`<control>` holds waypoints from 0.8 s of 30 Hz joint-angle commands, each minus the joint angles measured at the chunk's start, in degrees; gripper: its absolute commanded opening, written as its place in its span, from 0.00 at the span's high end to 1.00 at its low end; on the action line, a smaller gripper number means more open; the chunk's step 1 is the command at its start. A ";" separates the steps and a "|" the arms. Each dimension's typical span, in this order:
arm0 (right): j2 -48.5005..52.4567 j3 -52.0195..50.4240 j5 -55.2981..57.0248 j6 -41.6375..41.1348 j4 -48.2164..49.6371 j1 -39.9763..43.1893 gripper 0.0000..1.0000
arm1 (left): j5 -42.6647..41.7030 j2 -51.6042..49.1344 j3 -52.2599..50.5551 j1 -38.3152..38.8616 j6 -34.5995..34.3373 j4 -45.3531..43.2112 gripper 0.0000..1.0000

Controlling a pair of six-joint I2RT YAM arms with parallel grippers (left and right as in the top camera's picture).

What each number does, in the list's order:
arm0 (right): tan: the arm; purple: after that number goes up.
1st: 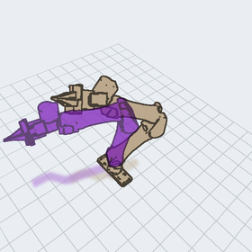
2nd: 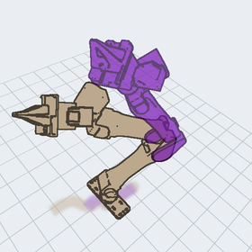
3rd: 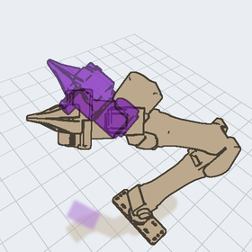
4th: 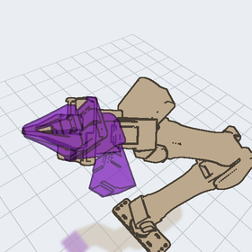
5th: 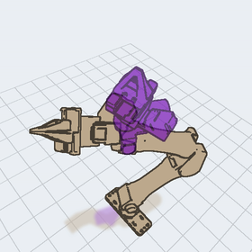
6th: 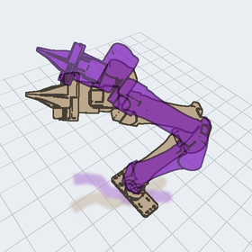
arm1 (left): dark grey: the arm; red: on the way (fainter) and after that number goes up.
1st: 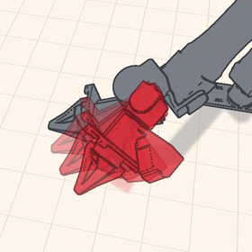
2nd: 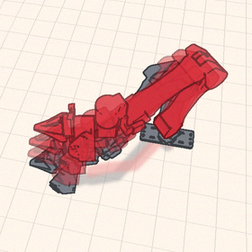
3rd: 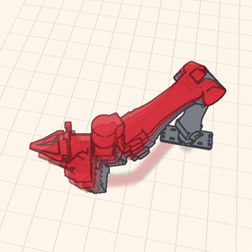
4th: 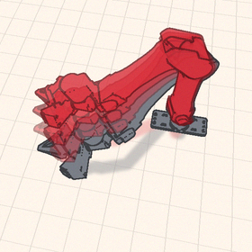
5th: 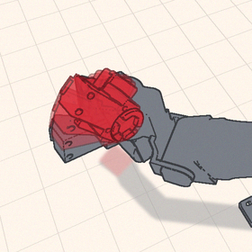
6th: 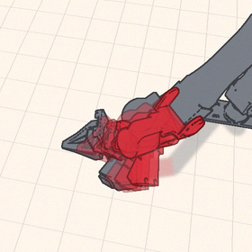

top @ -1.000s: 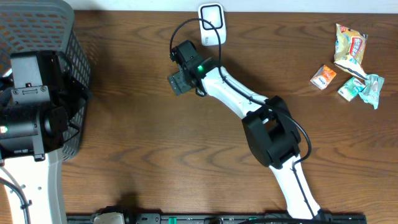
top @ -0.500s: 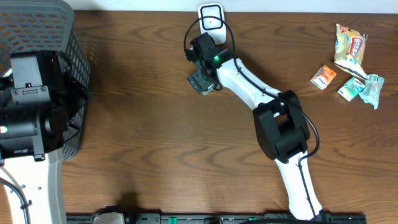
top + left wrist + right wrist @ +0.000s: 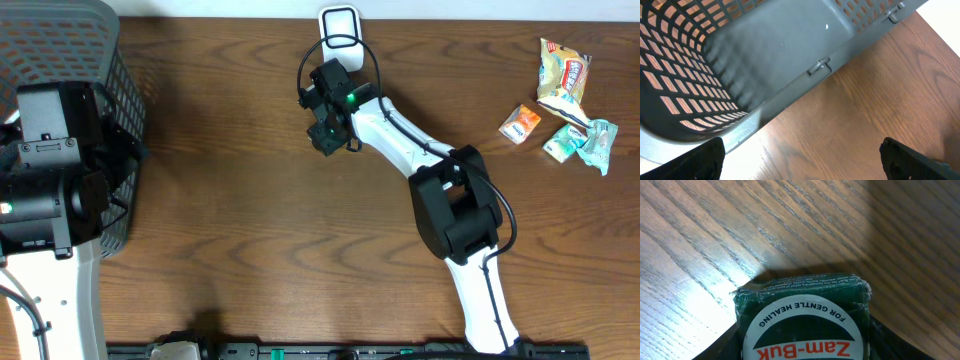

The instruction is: Scan the item barcode

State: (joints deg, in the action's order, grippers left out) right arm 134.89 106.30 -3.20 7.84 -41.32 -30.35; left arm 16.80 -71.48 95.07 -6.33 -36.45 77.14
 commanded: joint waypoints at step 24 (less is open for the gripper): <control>1.33 2.71 2.84 -8.76 56.57 8.94 0.51 | 0.57 -0.04 -0.31 -0.31 -0.72 0.20 0.02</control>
State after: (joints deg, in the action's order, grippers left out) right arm 132.64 108.29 0.47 2.15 11.73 -21.41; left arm 16.80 -71.48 95.07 -6.35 -36.45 77.17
